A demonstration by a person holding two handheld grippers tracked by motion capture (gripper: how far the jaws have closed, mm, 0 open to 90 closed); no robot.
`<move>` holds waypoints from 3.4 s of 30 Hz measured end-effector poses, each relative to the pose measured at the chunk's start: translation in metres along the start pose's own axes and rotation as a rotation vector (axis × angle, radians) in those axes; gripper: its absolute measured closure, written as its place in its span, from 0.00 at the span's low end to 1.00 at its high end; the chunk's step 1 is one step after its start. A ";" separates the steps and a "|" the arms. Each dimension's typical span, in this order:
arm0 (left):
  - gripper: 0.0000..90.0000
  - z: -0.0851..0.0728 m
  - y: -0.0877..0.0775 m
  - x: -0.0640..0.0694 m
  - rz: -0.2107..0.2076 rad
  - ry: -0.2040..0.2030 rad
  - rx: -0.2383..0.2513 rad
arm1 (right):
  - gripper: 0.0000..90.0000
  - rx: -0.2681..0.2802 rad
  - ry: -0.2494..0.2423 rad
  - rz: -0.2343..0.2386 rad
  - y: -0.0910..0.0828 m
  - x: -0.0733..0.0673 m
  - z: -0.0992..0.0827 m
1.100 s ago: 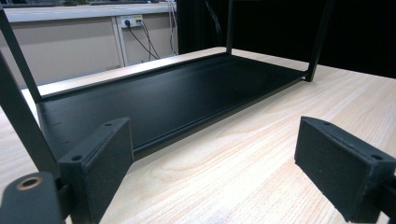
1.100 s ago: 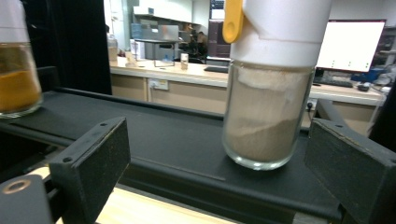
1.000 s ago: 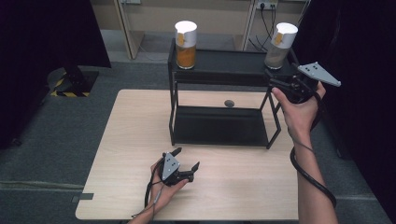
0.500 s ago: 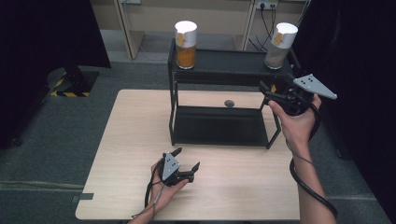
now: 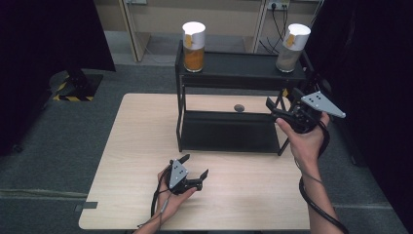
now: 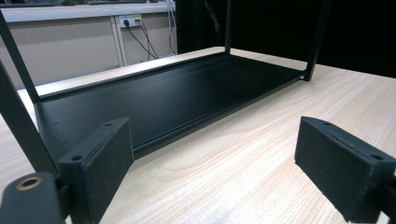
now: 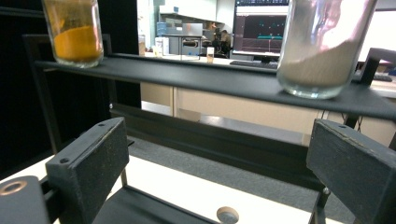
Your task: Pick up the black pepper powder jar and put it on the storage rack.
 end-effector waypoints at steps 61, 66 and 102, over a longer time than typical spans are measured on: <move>0.12 -0.001 0.000 0.001 0.002 0.006 0.005 | 0.06 -0.202 0.101 0.080 0.015 -0.022 -0.148; 0.12 -0.001 0.000 0.001 0.002 0.007 0.006 | 0.06 -0.212 0.105 0.077 0.016 -0.024 -0.158; 0.12 -0.001 -0.001 0.001 0.003 0.010 0.007 | 0.06 -0.245 0.116 0.048 0.015 -0.034 -0.203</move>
Point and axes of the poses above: each handheld gripper's, and its own axes: y roughly forward along the jaws, z roughly out of its top, x roughly to its right, the point moved 5 cm from there along y, roughly forward along the jaws, and after that the axes turned 13 degrees about -x, right-handed, at the moved point
